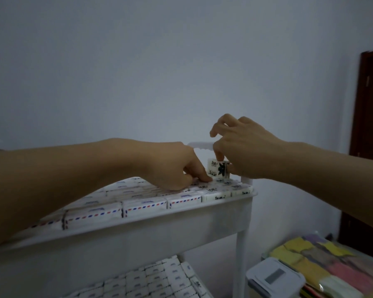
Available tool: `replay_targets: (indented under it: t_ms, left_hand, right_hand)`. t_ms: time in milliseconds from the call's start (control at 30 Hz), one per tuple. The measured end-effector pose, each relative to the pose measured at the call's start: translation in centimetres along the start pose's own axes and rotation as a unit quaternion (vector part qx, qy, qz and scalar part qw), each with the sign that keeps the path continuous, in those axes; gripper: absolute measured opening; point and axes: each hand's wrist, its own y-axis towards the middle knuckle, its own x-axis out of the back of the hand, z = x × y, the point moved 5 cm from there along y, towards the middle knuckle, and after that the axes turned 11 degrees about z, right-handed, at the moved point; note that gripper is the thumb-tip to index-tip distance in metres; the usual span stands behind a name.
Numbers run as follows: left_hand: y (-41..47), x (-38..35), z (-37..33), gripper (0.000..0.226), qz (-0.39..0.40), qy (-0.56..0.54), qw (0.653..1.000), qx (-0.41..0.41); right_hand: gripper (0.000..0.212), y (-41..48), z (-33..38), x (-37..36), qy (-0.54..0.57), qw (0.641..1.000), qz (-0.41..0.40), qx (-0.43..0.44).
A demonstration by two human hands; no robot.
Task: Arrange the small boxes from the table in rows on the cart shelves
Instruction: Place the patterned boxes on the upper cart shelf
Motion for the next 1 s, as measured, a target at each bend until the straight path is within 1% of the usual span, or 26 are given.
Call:
replay_targets:
  t_ms: [100, 233, 300, 367, 433, 500, 533, 567, 600, 667, 733, 767, 800, 833, 867, 933, 967, 1000]
  left_hand:
    - [0.0, 0.0, -0.1, 0.047, -0.003, -0.004, 1.000, 0.000]
    - [-0.1, 0.0, -0.2, 0.046, 0.001, 0.001, 1.000, 0.005]
    - [-0.2, 0.0, -0.5, 0.047, 0.001, 0.011, 1.000, 0.017]
    - [-0.3, 0.0, -0.9, 0.048, 0.001, 0.014, 0.999, 0.030]
    - [-0.9, 0.2, -1.6, 0.047, -0.022, 0.015, 0.999, 0.035]
    - [-2.1, 0.5, -2.5, 0.042, -0.085, 0.018, 0.996, 0.033]
    - [-3.0, 0.4, -3.1, 0.040, -0.129, 0.024, 0.991, 0.031]
    - [-4.0, 0.2, -3.8, 0.036, -0.178, 0.036, 0.983, 0.021]
    - [-5.3, -0.3, -4.7, 0.034, -0.227, 0.055, 0.972, 0.006]
    - [-8.3, -2.0, -6.7, 0.028, -0.323, 0.113, 0.939, -0.027]
    - [-11.2, -5.0, -8.0, 0.021, -0.402, 0.157, 0.901, -0.037]
    - [-12.5, -7.1, -8.3, 0.016, -0.429, 0.149, 0.890, -0.033]
    - [-13.6, -9.5, -8.6, 0.011, -0.441, 0.124, 0.888, -0.024]
    - [-14.4, -12.1, -8.7, 0.007, -0.441, 0.094, 0.893, -0.006]
    - [-15.0, -15.0, -8.3, 0.006, -0.426, 0.063, 0.902, 0.020]
    - [-15.4, -21.0, -6.7, 0.009, -0.370, 0.004, 0.926, 0.081]
    - [-15.5, -23.7, -5.6, 0.016, -0.334, -0.018, 0.935, 0.119]
    - [-15.7, -26.2, -4.4, 0.025, -0.297, -0.032, 0.941, 0.160]
  right_hand:
    - [0.022, 0.0, -0.1, -0.5, 0.049, 0.998, 0.044, -0.016]
    - [0.034, -0.3, 0.0, -0.8, 0.122, 0.982, 0.141, -0.022]
    - [0.036, -0.6, 0.3, -0.9, 0.135, 0.977, 0.160, -0.026]
    - [0.039, -0.8, 0.6, -1.0, 0.124, 0.980, 0.154, -0.036]
    - [0.043, -1.3, 0.8, -0.8, 0.118, 0.984, 0.126, -0.038]
    - [0.048, -2.1, 1.1, -0.3, 0.155, 0.985, 0.059, -0.038]
    - [0.049, -2.8, 1.4, 0.0, 0.192, 0.981, 0.003, -0.043]
    - [0.047, -3.6, 1.7, 0.3, 0.237, 0.968, -0.066, -0.051]
    - [0.043, -4.6, 2.2, 0.6, 0.293, 0.944, -0.138, -0.057]
    - [0.036, -6.8, 3.6, 0.5, 0.427, 0.869, -0.244, -0.059]
    - [0.034, -9.2, 5.9, -0.4, 0.515, 0.795, -0.313, -0.065]
    - [0.035, -10.5, 7.4, -1.1, 0.537, 0.768, -0.341, -0.076]
    - [0.036, -11.8, 9.2, -1.9, 0.547, 0.749, -0.362, -0.091]
    - [0.037, -12.9, 11.3, -2.8, 0.551, 0.740, -0.370, -0.107]
    - [0.040, -13.7, 13.6, -4.0, 0.557, 0.739, -0.361, -0.115]
    - [0.047, -14.7, 18.5, -7.1, 0.574, 0.755, -0.294, -0.120]
    - [0.049, -14.8, 20.7, -8.7, 0.575, 0.772, -0.240, -0.122]
    - [0.054, -14.9, 22.6, -10.4, 0.573, 0.793, -0.165, -0.124]
